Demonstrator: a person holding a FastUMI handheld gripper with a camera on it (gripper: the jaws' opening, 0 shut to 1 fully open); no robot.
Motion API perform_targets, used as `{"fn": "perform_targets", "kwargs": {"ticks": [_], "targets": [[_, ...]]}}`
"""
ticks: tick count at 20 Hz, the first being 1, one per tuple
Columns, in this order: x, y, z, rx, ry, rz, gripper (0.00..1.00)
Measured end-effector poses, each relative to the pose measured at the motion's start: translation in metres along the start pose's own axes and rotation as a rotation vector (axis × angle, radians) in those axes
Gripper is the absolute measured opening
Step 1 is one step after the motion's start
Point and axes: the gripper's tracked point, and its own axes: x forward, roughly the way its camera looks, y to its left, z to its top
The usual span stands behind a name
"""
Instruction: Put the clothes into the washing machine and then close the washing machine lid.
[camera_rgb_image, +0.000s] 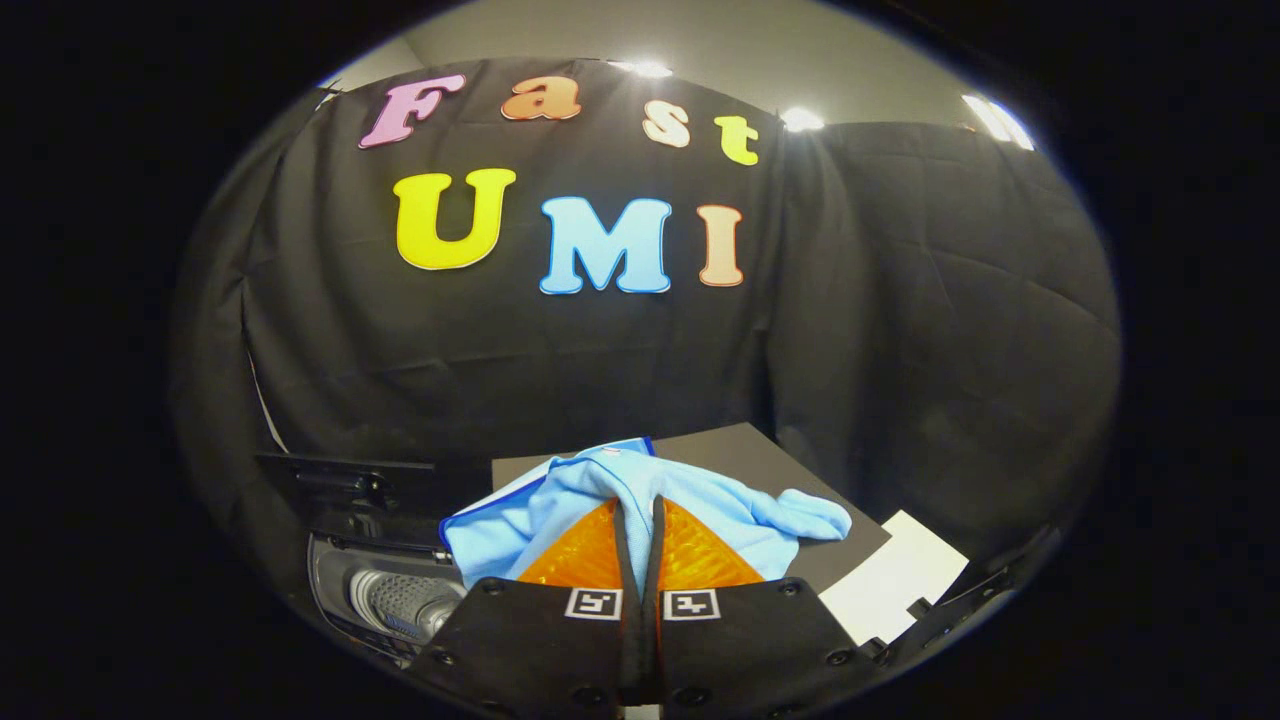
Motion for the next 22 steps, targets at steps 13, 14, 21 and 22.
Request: {"fn": "perform_targets", "kwargs": {"ticks": [13,14,21,22], "targets": [[-0.045,0.108,0.015,-0.038,-0.050,0.024,0.01],[-0.048,0.117,0.016,-0.040,-0.054,0.027,0.01],[-0.065,0.176,0.022,-0.042,-0.081,0.051,0.01],[-0.065,0.184,0.022,-0.045,-0.083,0.055,0.01]]}}
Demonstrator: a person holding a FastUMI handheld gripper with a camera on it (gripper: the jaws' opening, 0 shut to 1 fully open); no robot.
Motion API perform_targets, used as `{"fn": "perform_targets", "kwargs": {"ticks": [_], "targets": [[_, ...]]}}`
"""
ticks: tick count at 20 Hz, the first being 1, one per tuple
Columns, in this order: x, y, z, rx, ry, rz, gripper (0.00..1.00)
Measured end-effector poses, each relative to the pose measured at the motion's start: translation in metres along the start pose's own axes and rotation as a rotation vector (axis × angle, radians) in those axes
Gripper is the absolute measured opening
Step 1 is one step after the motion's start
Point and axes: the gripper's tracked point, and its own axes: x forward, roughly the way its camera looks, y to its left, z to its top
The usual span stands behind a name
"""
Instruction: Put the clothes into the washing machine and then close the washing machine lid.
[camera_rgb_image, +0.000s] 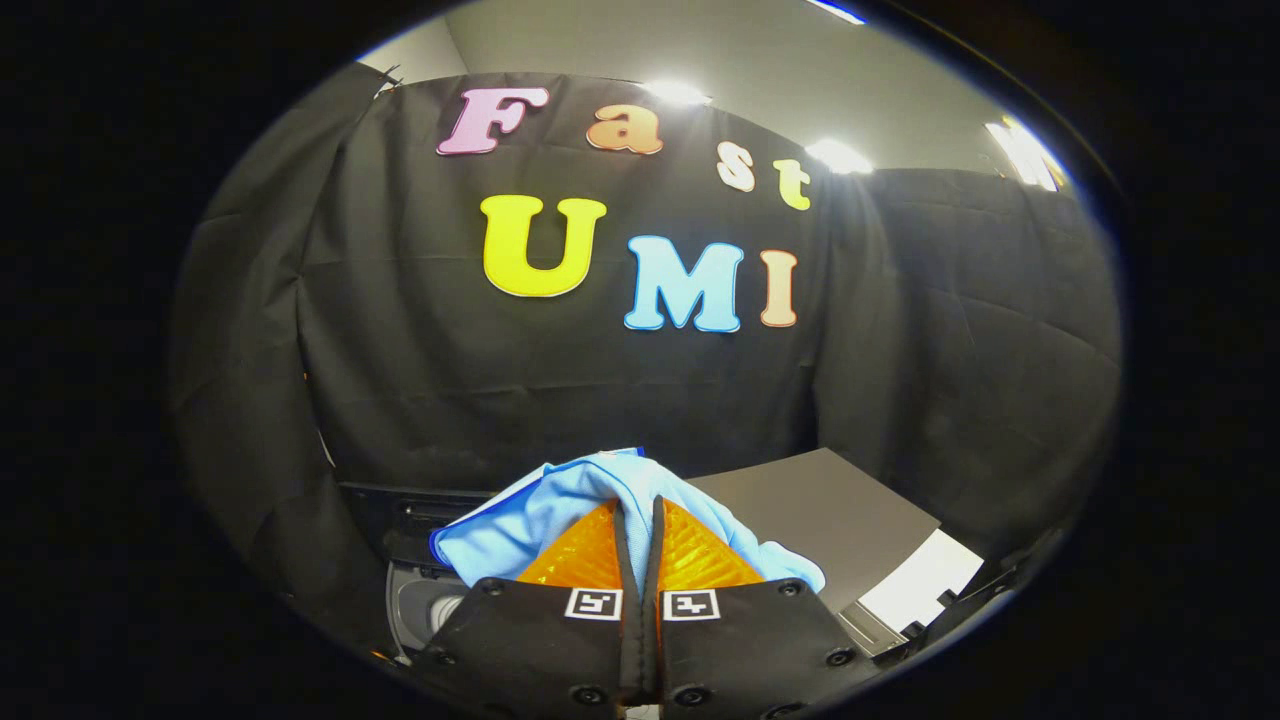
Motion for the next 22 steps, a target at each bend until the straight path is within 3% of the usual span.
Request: {"fn": "perform_targets", "kwargs": {"ticks": [13,22], "targets": [[-0.010,0.103,-0.015,-0.081,-0.021,0.084,0.01],[0.023,0.144,-0.076,-0.063,0.049,0.117,0.01]]}}
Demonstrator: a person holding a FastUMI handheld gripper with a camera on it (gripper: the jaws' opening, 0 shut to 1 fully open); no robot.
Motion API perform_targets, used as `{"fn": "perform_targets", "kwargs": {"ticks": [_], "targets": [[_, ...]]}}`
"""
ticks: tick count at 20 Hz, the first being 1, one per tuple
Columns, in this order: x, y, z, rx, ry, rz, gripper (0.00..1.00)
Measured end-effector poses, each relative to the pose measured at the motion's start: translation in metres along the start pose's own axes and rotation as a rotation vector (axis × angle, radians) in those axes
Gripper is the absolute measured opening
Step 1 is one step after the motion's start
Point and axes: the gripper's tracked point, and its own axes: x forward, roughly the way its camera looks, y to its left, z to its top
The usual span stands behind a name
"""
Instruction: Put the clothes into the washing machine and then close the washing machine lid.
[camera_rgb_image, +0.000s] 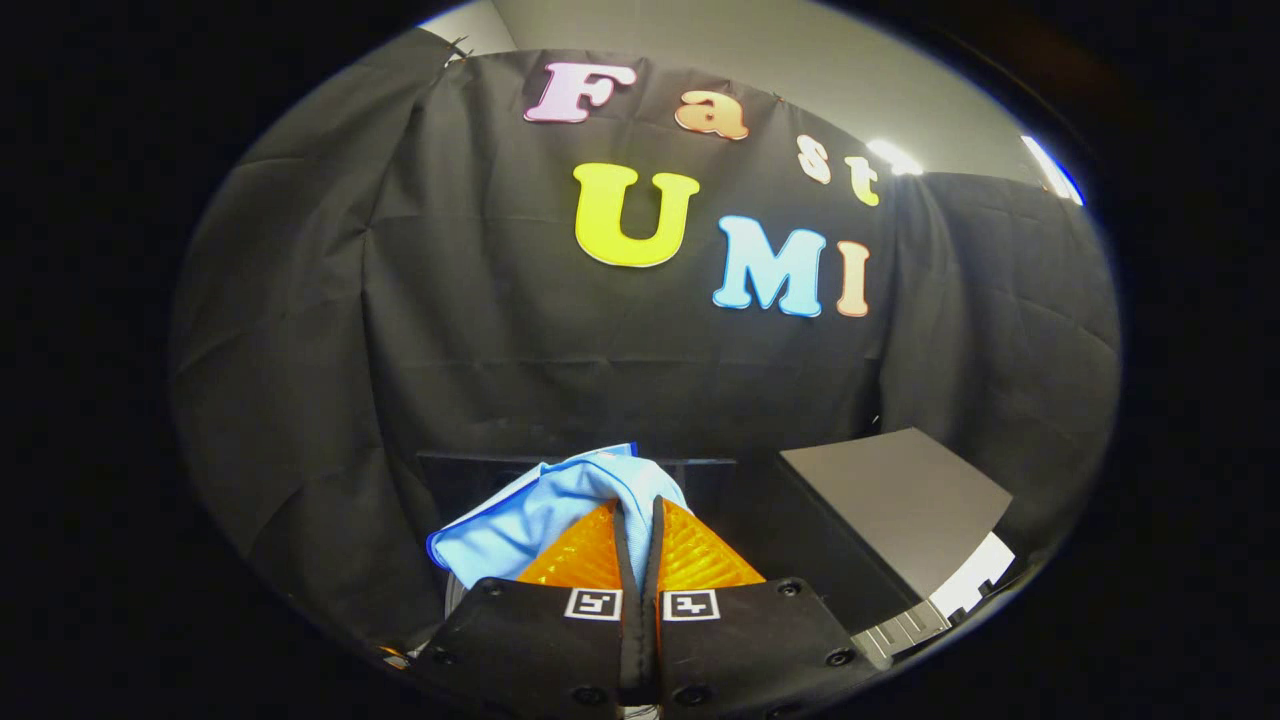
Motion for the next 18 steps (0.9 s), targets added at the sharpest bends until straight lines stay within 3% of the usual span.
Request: {"fn": "perform_targets", "kwargs": {"ticks": [6,11,18], "targets": [[0.035,0.014,-0.053,-0.011,0.056,0.017,0.01],[0.056,0.015,-0.095,0.067,0.109,0.029,0.02],[0.079,0.024,-0.150,0.035,0.219,0.071,0.04]]}}
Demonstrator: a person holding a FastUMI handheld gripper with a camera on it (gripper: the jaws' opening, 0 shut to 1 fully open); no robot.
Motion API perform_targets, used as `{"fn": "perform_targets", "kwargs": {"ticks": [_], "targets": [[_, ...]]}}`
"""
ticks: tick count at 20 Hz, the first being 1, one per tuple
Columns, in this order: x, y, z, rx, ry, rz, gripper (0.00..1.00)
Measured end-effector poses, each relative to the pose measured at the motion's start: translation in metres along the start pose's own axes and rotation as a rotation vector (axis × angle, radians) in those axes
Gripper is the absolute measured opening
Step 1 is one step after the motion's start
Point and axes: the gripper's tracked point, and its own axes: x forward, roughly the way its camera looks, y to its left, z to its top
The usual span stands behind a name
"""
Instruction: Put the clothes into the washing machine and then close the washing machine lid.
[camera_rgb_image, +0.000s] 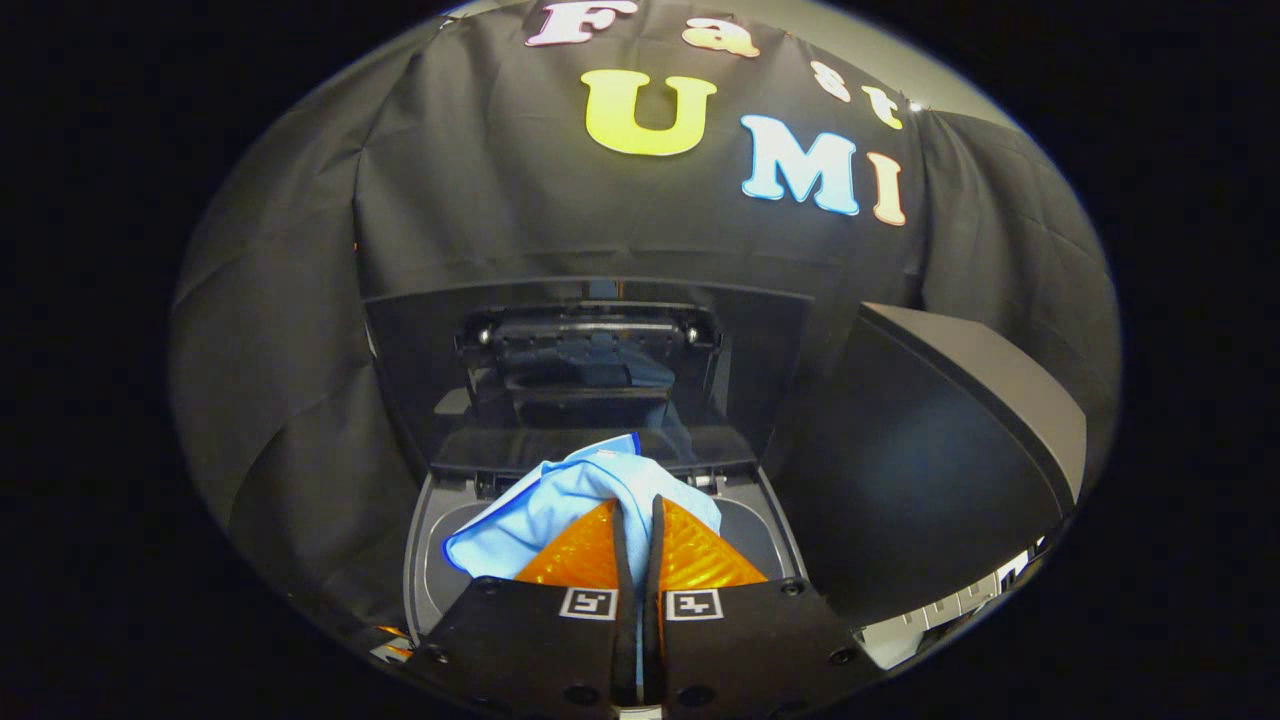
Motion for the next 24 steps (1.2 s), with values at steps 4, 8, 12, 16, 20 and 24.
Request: {"fn": "perform_targets", "kwargs": {"ticks": [4,8,12,16,20,24], "targets": [[0.005,-0.004,-0.025,-0.017,0.065,-0.021,0.14],[-0.001,-0.001,-0.018,-0.028,0.043,-0.009,0.82],[-0.005,0.009,-0.008,-0.023,-0.006,0.031,0.99],[-0.017,0.015,0.024,-0.021,-0.120,0.052,0.99],[-0.023,0.017,0.059,-0.050,-0.232,0.056,0.99],[-0.025,0.020,0.094,-0.071,-0.314,0.053,0.98]]}}
